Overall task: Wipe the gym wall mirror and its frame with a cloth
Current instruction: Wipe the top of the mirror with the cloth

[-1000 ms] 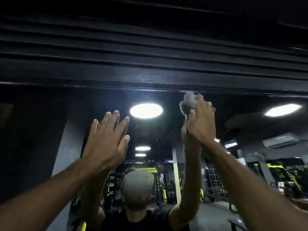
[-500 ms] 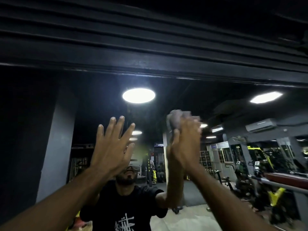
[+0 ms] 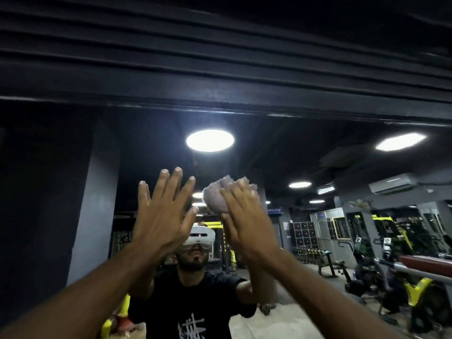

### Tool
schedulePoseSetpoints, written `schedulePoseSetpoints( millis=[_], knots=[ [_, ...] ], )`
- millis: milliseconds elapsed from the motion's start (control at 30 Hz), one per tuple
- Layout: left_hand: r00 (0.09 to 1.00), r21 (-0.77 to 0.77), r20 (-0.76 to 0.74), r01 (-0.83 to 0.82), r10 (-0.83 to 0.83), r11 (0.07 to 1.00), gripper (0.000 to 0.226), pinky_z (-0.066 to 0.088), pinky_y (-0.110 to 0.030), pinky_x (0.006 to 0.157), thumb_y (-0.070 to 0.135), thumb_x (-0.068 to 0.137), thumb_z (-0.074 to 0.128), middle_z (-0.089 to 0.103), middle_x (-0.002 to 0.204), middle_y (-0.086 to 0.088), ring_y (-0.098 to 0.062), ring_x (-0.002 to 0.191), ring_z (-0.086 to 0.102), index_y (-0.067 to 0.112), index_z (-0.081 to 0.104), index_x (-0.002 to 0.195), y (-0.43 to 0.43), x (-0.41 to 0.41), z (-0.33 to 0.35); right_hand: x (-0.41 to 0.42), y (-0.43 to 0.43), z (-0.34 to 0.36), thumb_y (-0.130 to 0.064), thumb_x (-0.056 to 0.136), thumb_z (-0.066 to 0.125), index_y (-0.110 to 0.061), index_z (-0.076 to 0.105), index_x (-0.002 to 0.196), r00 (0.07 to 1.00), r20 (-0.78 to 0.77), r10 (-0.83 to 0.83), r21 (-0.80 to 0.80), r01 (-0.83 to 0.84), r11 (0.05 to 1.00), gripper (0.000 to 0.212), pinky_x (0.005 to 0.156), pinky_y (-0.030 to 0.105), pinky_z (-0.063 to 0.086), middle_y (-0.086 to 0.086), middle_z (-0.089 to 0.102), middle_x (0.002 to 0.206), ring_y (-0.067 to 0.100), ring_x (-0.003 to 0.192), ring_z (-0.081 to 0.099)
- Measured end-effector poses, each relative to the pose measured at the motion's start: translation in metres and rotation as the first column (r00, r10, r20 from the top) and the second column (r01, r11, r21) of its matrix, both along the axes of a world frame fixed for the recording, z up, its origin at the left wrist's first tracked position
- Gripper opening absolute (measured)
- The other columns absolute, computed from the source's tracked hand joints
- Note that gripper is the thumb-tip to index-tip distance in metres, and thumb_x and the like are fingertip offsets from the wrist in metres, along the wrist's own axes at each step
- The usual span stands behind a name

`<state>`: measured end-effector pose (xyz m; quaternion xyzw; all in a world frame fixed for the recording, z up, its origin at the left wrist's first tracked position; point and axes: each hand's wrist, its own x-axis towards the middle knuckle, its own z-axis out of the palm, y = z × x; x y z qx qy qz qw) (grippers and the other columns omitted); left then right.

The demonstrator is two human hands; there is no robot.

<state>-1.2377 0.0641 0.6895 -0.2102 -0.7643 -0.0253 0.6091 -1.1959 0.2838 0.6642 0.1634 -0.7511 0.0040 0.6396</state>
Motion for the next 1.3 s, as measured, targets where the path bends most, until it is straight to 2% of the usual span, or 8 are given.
schedulePoseSetpoints(
  millis=[200,400,600,733,833,1033,1200,1300],
  knots=[
    [0.998,0.114,-0.036,-0.038,0.043,0.993,0.068,0.012,-0.067,0.121,0.054,0.1,0.022,0.001,0.172,-0.002,-0.027,0.158,0.001,0.031,0.009,0.162,-0.041,-0.006,0.065,-0.008,-0.03,0.093,-0.032,0.105,0.044,-0.018,0.017,0.16,0.986,-0.165,-0.01,-0.519,-0.078,0.851,0.064,0.128,0.045,0.004,0.006,0.021,0.167,0.028,0.156,0.01],
    [0.993,0.135,-0.067,-0.084,0.094,0.987,0.063,0.019,-0.064,0.12,0.053,0.102,0.029,0.012,0.17,0.0,-0.026,0.156,0.01,0.033,0.015,0.16,-0.066,-0.006,0.108,-0.005,-0.021,0.095,-0.04,0.106,0.039,-0.027,0.027,0.159,0.999,-0.028,0.046,0.069,-0.044,0.997,0.056,0.127,0.039,0.013,-0.004,0.027,0.166,0.013,0.154,0.014],
    [0.985,0.165,-0.069,-0.148,0.161,0.975,0.066,0.02,-0.064,0.12,0.059,0.101,0.026,0.007,0.171,-0.001,-0.028,0.157,0.008,0.036,0.011,0.161,-0.092,-0.011,0.124,-0.026,-0.046,0.193,-0.025,0.099,0.057,-0.008,0.041,0.149,0.962,-0.204,-0.181,-0.611,0.019,0.792,0.055,0.117,0.047,0.028,0.018,0.047,0.149,0.037,0.143,0.036],
    [0.993,0.134,-0.07,-0.087,0.097,0.987,0.066,0.012,-0.061,0.123,0.061,0.101,0.025,0.002,0.171,0.001,-0.025,0.158,0.002,0.039,0.006,0.16,-0.098,-0.015,0.126,-0.034,-0.092,0.184,-0.032,0.104,0.047,-0.014,0.041,0.15,0.973,-0.23,-0.027,-0.154,-0.009,0.988,0.05,0.124,0.043,0.02,0.011,0.042,0.156,0.03,0.146,0.033],
    [0.993,0.124,-0.107,-0.035,0.049,0.992,0.065,0.013,-0.061,0.123,0.058,0.101,0.027,0.008,0.171,-0.002,-0.024,0.157,0.006,0.036,0.013,0.16,-0.097,-0.017,0.109,-0.018,-0.054,0.174,-0.045,0.104,0.032,-0.02,0.037,0.157,0.995,-0.096,-0.001,0.154,0.015,0.988,0.059,0.125,0.039,0.016,0.002,0.038,0.162,0.024,0.151,0.028],
    [0.998,0.075,-0.069,0.009,-0.004,0.997,0.068,0.003,-0.054,0.126,0.06,0.098,0.024,0.0,0.172,0.001,-0.02,0.158,-0.004,0.039,0.008,0.161,-0.104,-0.024,0.064,-0.025,-0.058,0.155,-0.025,0.099,0.05,-0.012,0.038,0.148,0.941,-0.224,-0.253,-0.61,0.067,0.79,0.053,0.11,0.049,0.034,0.02,0.05,0.14,0.039,0.132,0.043],
    [0.998,0.084,-0.039,0.056,-0.052,0.995,0.069,0.001,-0.052,0.127,0.057,0.098,0.017,-0.005,0.172,0.001,-0.019,0.158,-0.009,0.037,0.004,0.163,-0.109,-0.023,0.028,-0.021,-0.123,0.063,-0.032,0.108,0.041,-0.029,0.02,0.162,0.997,-0.045,0.07,0.041,-0.068,0.997,0.058,0.127,0.037,-0.001,-0.009,0.016,0.169,0.014,0.157,-0.001],
    [0.999,0.061,-0.021,0.03,-0.029,0.998,0.07,-0.001,-0.051,0.126,0.057,0.097,0.012,-0.007,0.171,0.0,-0.021,0.158,-0.009,0.035,0.002,0.163,-0.115,-0.024,0.011,-0.016,-0.064,0.078,-0.031,0.107,0.043,-0.03,0.03,0.158,0.998,-0.068,-0.004,0.006,0.004,1.0,0.053,0.124,0.043,0.025,-0.004,0.034,0.161,0.019,0.149,0.027]
  ],
)
